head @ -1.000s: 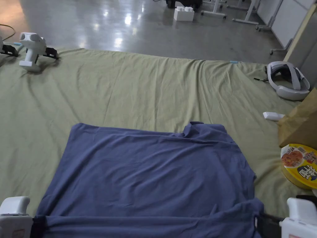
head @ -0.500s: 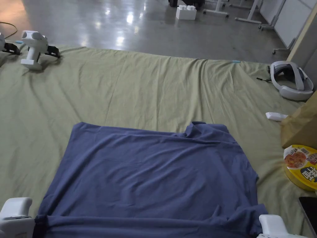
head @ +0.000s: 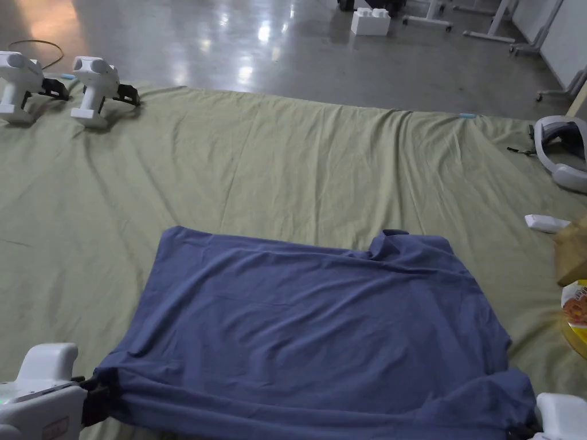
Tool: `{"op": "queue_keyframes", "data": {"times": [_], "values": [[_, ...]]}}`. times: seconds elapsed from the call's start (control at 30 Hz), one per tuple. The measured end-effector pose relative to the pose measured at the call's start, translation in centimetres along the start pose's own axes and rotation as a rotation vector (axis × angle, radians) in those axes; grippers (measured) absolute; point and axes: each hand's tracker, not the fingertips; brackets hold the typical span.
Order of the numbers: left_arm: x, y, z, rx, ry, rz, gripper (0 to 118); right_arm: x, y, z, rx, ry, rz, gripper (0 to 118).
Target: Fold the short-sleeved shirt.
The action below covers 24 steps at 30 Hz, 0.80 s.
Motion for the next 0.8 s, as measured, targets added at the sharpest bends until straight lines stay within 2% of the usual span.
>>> {"op": "queue_keyframes", "data": {"times": [0.37,0.8], "values": [[0.8,7.1,-2.9,0.127,-0.002,0.015,9,0.3,8.5,-2.8,0.12,0.0,-0.035,5],[1.7,11.9,-11.7,0.074,0.034,0.068,9,-0.4,12.9,-13.5,0.039,-0.03,-0.017,5]]}}
